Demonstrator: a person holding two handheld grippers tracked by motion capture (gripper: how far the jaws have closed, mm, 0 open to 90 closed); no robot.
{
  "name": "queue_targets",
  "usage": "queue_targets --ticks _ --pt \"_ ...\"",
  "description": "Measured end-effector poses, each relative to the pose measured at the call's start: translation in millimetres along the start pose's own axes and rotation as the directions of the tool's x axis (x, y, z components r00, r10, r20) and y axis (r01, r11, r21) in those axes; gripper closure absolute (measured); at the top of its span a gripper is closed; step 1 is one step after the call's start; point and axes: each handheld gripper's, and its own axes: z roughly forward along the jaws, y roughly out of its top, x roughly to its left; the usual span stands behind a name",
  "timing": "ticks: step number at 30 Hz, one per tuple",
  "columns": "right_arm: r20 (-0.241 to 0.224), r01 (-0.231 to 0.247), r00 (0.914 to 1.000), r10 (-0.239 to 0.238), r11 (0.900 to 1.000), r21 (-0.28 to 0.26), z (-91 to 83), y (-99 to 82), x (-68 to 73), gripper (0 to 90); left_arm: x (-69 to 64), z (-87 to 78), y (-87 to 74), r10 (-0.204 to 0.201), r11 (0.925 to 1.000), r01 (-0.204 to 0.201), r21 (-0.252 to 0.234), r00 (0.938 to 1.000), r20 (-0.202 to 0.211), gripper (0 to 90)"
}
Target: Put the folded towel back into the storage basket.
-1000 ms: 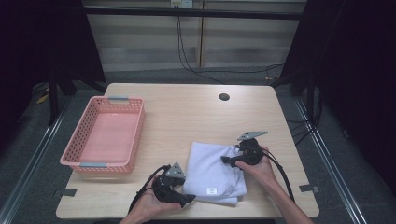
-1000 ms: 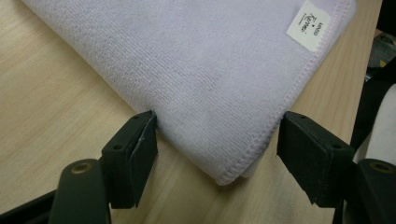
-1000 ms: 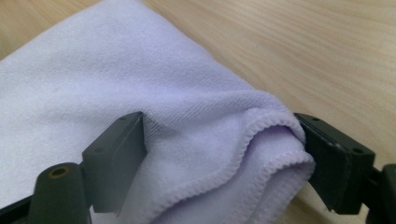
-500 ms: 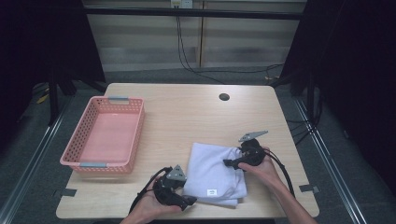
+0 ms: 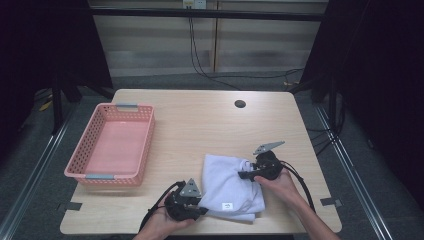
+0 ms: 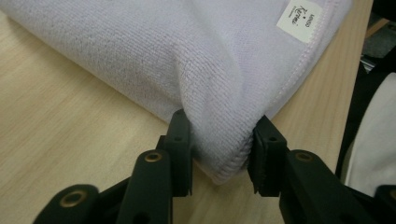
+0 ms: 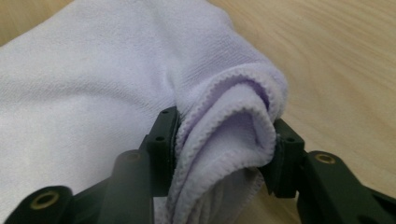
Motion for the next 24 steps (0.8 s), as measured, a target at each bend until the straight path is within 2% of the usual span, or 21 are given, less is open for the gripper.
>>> queue_targets --ticks 1,6,7,8,9,11,12,15,16,17,21,22,24 --pt "-0.002 0.0 1.0 0.0 1.0 -0.001 0.1 0.0 0.0 56.1 1.7 -0.7 0.8 -0.007 0.9999 0.007 0.011 1.0 0.006 67.1" --pt "-0.018 -0.017 0.9997 0.017 0.9998 0.007 -0.3 1.1 0.2 59.6 9.4 -1.0 2.3 -0.044 0.999 0.044 0.0 0.9973 0.059 70.3" --pt "-0.017 -0.018 0.9997 0.018 0.9998 0.007 -0.2 1.5 0.1 60.3 10.1 -1.2 2.7 -0.047 0.9988 0.048 -0.006 0.9966 0.067 70.7" --pt "-0.015 -0.021 0.9997 0.021 0.9998 0.007 -0.5 2.0 0.4 61.4 10.3 -2.9 3.9 -0.041 0.9992 0.041 0.003 0.9976 0.055 71.1" --pt "-0.016 -0.029 0.9995 0.029 0.9996 0.007 -1.2 2.4 -0.2 62.7 10.8 -3.6 4.4 -0.055 0.9984 0.056 -0.011 0.9956 0.077 71.2" --pt "-0.024 -0.037 0.999 0.037 0.9993 -0.001 -1.3 3.5 -1.4 63.8 12.6 -6.4 6.1 -0.047 0.9986 0.049 -0.021 0.9946 0.093 71.6" --pt "-0.029 -0.046 0.9985 0.046 0.9989 -0.005 -1.9 4.3 -2.8 64.4 12.4 -7.9 7.1 -0.057 0.9977 0.06 -0.032 0.9939 0.094 71.8" --pt "-0.038 -0.065 0.9972 0.065 0.9978 -0.014 -2.2 6.4 -6.8 65.3 13.8 -12.4 11.1 -0.051 0.9972 0.056 -0.051 0.9942 0.095 71.9" --pt "-0.038 -0.065 0.9972 0.064 0.9979 -0.009 -2.5 8.3 -7.3 65.5 14.7 -14.0 12.3 -0.046 0.997 0.052 -0.057 0.9944 0.095 71.9" --pt "-0.035 -0.059 0.9977 0.058 0.9982 -0.01 -2.9 9.9 -7.3 65.6 15.3 -16.0 13.4 -0.057 0.9952 0.065 -0.074 0.9933 0.1 71.9" --pt "-0.037 -0.043 0.9984 0.042 0.9983 -0.038 -8.8 21.0 -4.6 66.1 17.3 -23.8 15.9 -0.054 0.9931 0.064 -0.099 0.9938 0.097 71.7" --pt "-0.041 -0.038 0.9985 0.036 0.9983 -0.045 -10.5 24.2 -4.4 66.1 19.3 -28.1 16.5 -0.07 0.9896 0.082 -0.118 0.9926 0.099 71.8" --pt "-0.05 -0.04 0.9981 0.037 0.9975 -0.059 -12.9 28.3 -4.7 66.2 20.7 -32.3 17.4 -0.067 0.9894 0.078 -0.123 0.9939 0.087 71.8"
